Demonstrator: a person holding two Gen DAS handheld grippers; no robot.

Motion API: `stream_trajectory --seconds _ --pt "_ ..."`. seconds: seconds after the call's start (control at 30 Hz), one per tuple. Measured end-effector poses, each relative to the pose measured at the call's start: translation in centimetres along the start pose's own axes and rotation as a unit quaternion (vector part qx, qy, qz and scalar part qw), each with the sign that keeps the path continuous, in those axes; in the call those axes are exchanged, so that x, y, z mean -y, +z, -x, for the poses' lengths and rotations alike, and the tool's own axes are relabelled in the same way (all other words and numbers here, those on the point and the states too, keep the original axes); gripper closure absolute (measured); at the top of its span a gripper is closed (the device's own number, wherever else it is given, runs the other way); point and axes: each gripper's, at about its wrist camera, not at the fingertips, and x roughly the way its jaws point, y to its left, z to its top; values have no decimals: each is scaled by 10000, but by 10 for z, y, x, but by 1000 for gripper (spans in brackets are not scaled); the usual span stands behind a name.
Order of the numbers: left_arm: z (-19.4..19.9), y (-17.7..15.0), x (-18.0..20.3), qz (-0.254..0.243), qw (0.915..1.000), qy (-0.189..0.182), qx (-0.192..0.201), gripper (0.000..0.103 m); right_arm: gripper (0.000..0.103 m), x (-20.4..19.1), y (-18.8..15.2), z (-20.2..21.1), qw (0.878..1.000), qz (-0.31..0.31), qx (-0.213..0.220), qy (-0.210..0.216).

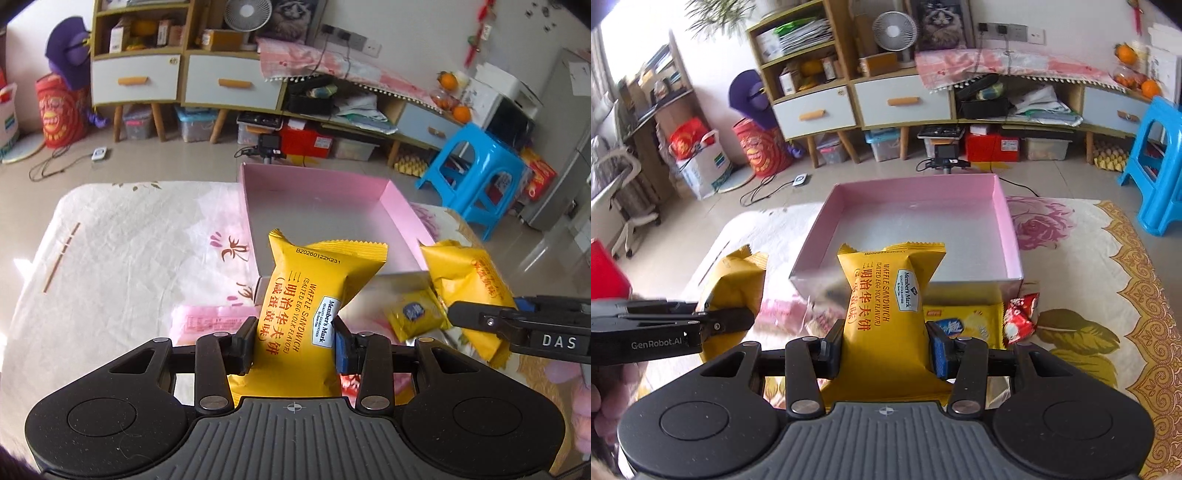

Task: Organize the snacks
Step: 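Lower both yellow packs into the pink box and open both tools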

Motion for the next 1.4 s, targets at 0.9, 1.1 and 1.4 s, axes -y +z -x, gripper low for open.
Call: stream_trajectory --seconds 0.9,1.1,1.4 --pt "-148 80 19 -238 9981 549 -142 66 67 58 77 -128 9988 -339 -210 -274" --pt "-164 83 17 -280 9977 610 -110 66 67 61 82 -141 9989 -223 -212 -348" --pt "-162 86 17 -333 9980 527 62 52 58 61 89 -142 9992 -143 -82 -374"
